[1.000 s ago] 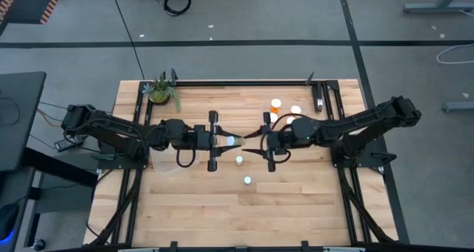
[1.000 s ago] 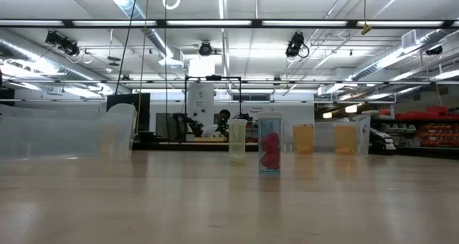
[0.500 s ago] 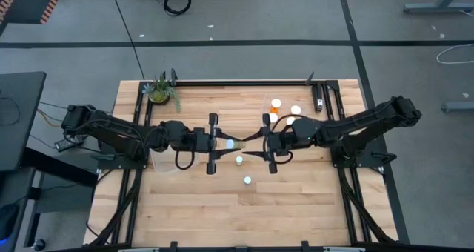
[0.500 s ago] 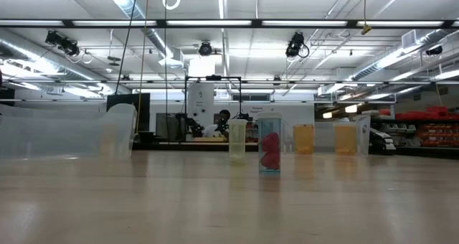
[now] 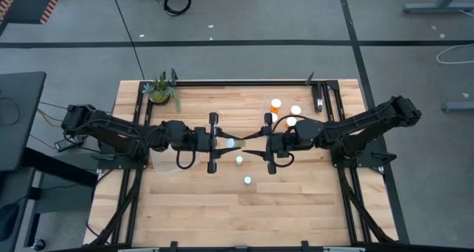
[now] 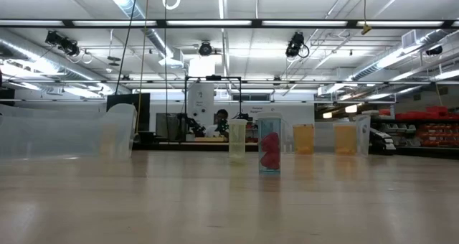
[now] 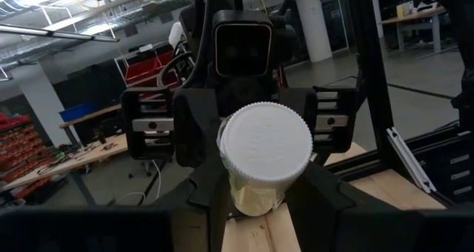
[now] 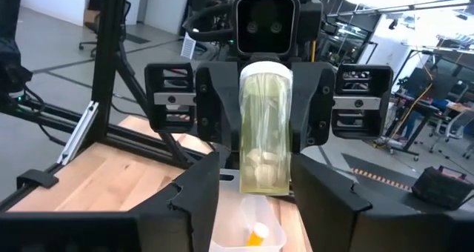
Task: Pick and place medicine bottles into bin by pill shape (circle, oval)
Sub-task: Adjust the small orange pill bottle in the left transparent bin
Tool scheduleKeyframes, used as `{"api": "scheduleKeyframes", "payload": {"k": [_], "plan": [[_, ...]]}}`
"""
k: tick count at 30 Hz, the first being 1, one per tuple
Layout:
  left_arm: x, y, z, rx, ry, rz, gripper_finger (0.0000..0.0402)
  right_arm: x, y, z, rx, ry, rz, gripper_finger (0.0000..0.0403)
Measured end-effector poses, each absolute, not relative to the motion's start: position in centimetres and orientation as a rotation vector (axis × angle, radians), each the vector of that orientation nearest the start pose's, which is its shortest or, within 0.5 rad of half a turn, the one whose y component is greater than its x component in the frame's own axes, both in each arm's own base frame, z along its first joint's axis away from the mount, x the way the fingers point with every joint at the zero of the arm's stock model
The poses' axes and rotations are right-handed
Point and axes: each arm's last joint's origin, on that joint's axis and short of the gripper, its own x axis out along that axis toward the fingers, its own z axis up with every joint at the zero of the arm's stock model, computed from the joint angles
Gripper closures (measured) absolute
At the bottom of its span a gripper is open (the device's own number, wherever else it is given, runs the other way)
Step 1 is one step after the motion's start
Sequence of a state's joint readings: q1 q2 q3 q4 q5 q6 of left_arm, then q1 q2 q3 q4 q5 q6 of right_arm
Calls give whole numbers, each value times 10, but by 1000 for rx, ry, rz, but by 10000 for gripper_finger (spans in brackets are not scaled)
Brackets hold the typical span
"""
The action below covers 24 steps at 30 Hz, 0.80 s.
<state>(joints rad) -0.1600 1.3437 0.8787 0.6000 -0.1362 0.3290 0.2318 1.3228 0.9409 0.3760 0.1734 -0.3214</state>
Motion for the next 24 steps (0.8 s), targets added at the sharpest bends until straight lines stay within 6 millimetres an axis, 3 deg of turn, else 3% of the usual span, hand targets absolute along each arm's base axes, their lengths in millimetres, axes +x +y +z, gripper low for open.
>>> {"api": "scheduleKeyframes", "payload": {"k": [15, 24], "plan": [[299, -44, 317, 309, -136, -2, 271, 295, 60, 323, -327, -2, 46, 295], [299, -44, 317, 310, -129, -3, 279, 295, 60, 323, -335, 4, 36, 302]]}}
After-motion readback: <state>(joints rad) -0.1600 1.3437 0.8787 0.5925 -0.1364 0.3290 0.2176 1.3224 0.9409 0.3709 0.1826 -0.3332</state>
